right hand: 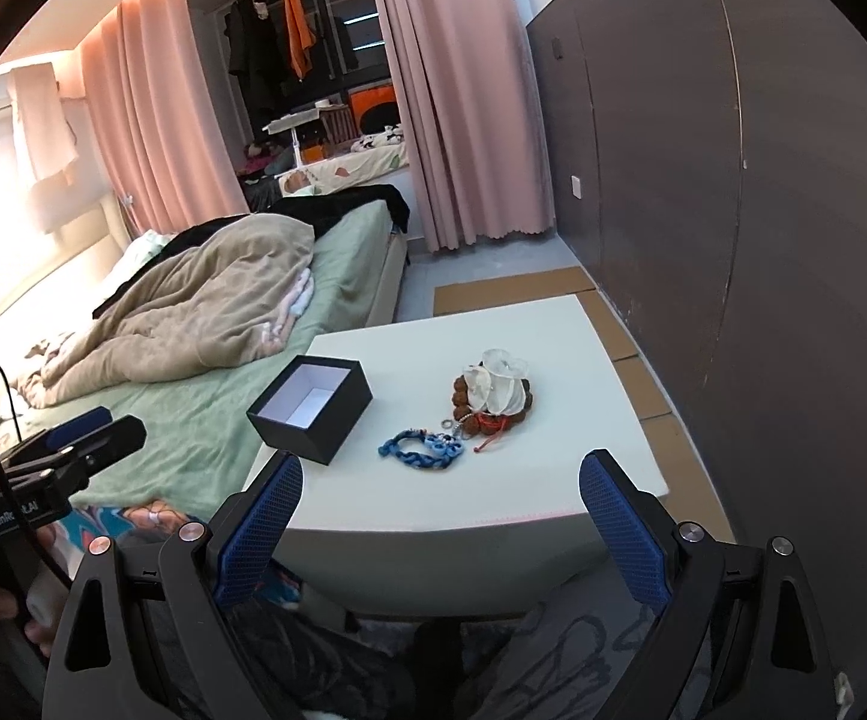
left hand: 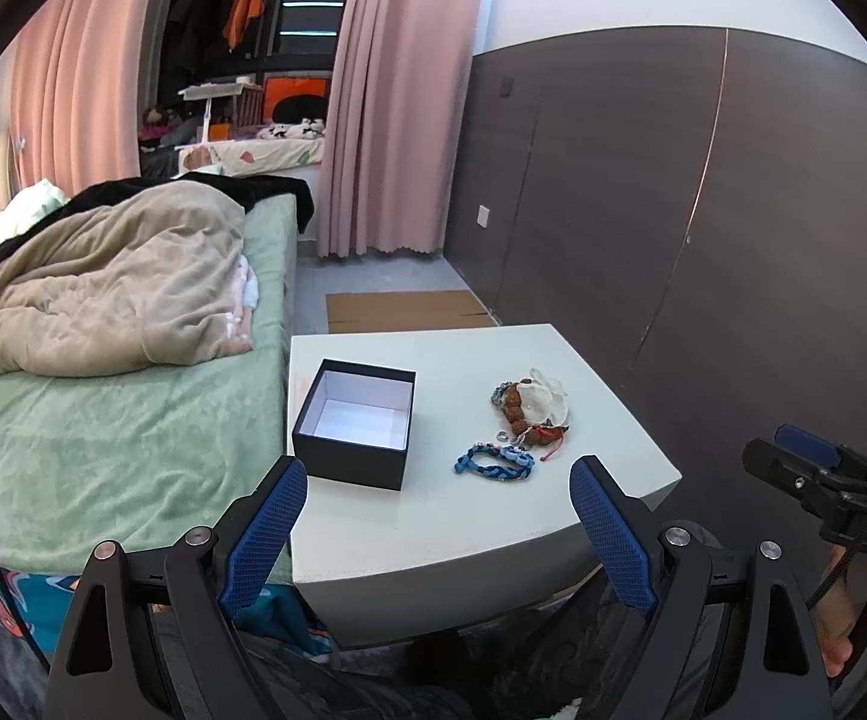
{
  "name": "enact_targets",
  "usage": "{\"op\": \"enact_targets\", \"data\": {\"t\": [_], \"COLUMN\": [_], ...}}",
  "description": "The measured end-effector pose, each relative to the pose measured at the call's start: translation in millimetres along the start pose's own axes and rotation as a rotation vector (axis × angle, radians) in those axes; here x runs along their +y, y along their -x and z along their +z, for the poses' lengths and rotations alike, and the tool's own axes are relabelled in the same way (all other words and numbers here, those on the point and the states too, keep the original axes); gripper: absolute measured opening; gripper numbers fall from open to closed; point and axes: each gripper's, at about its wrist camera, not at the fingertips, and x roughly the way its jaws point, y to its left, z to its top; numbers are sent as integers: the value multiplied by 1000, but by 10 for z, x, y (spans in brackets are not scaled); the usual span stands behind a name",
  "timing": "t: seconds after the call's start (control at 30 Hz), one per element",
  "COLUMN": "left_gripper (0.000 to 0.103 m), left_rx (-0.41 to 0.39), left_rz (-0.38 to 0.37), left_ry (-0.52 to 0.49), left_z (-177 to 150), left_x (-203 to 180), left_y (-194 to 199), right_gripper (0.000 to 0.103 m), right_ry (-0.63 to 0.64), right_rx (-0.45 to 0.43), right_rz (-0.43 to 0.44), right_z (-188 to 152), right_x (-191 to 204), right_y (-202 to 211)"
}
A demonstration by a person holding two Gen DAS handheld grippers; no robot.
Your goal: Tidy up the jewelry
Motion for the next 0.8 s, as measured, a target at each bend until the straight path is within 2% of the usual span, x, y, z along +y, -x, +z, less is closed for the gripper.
{"op": "enact_targets", "data": {"t": [0.8], "left_gripper": [90], "left_rx": [5], "left_rz": [-7], "left_ry": [9], "left_z": [35], "left_x": [25], "left_y": [25], "right_gripper": [94], "right_ry": [-6], "right_rx": [1], "right_rz": [-16], "right_z": [-11], "right_x": [-21], "right_y": [16]}}
